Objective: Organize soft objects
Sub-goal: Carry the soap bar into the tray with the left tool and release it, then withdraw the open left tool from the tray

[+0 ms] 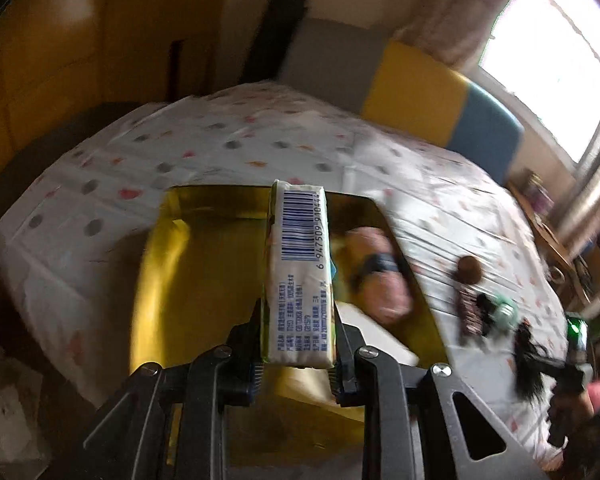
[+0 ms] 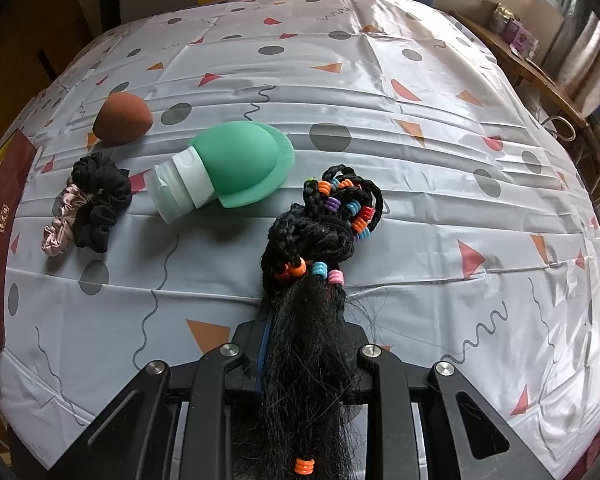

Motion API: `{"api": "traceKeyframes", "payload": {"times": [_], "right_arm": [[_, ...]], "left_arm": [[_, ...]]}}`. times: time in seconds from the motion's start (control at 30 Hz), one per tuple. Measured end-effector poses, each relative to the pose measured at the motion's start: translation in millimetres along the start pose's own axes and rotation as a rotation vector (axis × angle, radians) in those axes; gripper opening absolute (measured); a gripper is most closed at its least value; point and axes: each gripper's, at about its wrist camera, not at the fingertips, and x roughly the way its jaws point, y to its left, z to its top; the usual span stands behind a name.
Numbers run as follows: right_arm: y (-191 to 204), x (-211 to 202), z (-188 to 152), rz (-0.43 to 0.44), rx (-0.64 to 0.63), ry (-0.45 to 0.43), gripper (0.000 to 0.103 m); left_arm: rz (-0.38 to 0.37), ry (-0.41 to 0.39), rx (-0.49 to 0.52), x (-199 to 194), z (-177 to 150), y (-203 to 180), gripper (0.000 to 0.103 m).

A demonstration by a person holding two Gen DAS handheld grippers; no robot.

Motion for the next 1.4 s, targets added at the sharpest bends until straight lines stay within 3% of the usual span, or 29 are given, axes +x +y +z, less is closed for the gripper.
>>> {"api": "traceKeyframes", "payload": {"times": [0.3,0.57,0.8,1.03,1.23,1.4], "right_arm": [[-2,1,1,-0.003,-0.01,0.0,0.024],[-2,1,1,-0.004,-0.012,0.0,0.024],[-1,2,1,-0.009,-0.019,0.0,0.025],[-2,2,2,-0.014,-0.024,0.0,0.025],[-1,2,1,-0.017,-0.027,0.0,0.025],[0,2,1,-0.017,-0.026,0.0,0.025]], "left_arm": [[0.055,0.123,-0.072,61,17,35,0.025],[0.069,0.134,-0.102,99,39,36,0.034],[0.072,0.135,-0.09,90,37,30,0.039],[0.07,0.077,-0.083,49,18,34,0.041],[0.066,0.04,-0.069,14,-9,31,0.034],[0.084,0.108,-0.021,24,-26,19,0.029]]}}
